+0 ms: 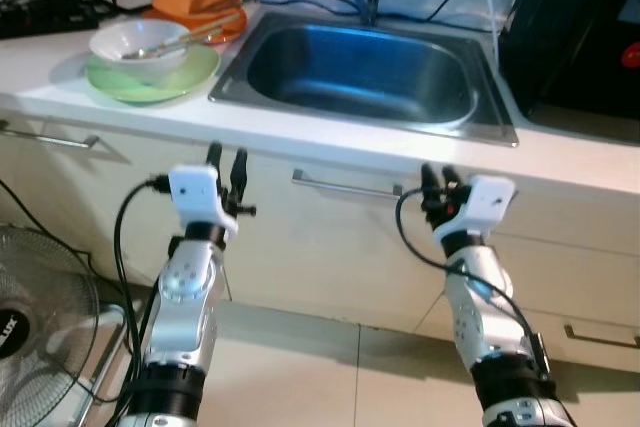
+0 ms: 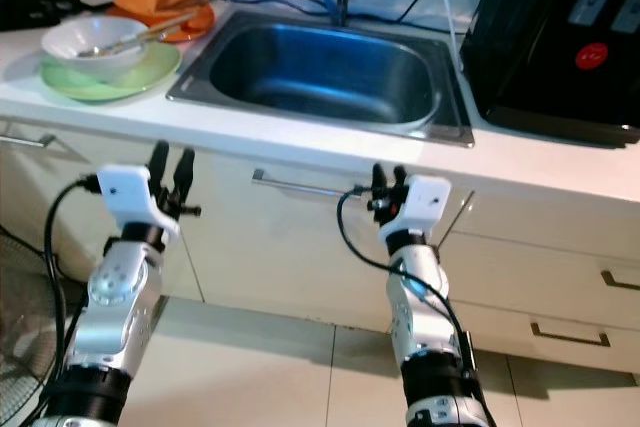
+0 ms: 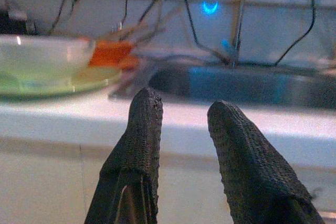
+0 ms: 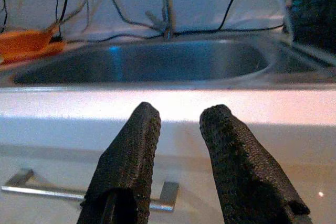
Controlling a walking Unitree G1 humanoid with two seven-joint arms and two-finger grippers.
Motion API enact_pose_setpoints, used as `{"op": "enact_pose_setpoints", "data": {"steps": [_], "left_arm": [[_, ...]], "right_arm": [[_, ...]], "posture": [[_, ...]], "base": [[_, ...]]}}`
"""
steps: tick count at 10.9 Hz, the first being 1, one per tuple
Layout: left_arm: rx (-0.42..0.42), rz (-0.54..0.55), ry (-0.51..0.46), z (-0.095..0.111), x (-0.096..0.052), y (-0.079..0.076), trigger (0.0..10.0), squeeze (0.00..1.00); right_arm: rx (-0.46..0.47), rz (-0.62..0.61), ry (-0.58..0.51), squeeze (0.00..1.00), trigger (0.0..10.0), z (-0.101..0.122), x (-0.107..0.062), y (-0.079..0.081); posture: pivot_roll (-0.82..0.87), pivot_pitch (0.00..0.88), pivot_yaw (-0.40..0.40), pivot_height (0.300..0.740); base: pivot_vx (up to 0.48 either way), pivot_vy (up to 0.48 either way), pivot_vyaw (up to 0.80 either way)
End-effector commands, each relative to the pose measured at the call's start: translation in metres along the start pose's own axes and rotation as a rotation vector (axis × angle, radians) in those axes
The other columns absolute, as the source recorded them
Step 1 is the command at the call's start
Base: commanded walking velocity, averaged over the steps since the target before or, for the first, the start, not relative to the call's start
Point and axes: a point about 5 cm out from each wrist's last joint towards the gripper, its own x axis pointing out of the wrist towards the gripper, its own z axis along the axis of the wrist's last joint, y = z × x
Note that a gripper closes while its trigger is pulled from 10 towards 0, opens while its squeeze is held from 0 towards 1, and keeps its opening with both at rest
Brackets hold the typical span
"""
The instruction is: Kitchen organization
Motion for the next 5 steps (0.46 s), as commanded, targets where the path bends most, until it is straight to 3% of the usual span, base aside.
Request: {"op": "enact_pose_setpoints", "data": {"steps": [1, 3, 5], "left_arm": [[0.011, -0.019, -0.039, 0.011, 0.007, -0.007, 10.0, 0.0], [0.013, 0.001, -0.083, 0.023, 0.014, -0.008, 10.0, 0.0], [0.014, 0.003, -0.087, 0.024, 0.015, -0.008, 10.0, 0.0]], "right_arm": [[0.004, 0.009, -0.045, 0.0, 10.0, 0.013, 0.007, 0.003], [0.015, 0.036, -0.116, 0.0, 10.0, 0.034, 0.014, 0.014], [0.004, 0.041, -0.106, 0.0, 10.0, 0.033, 0.013, 0.013]], "posture": [[0.19, 0.041, -0.053, 0.74], [0.19, 0.023, -0.049, 0.74], [0.19, 0.017, -0.048, 0.74]], "base": [[0.0, 0.0, 0.0], [0.0, 0.0, 0.0], [0.285, 0.124, 0.0]]}}
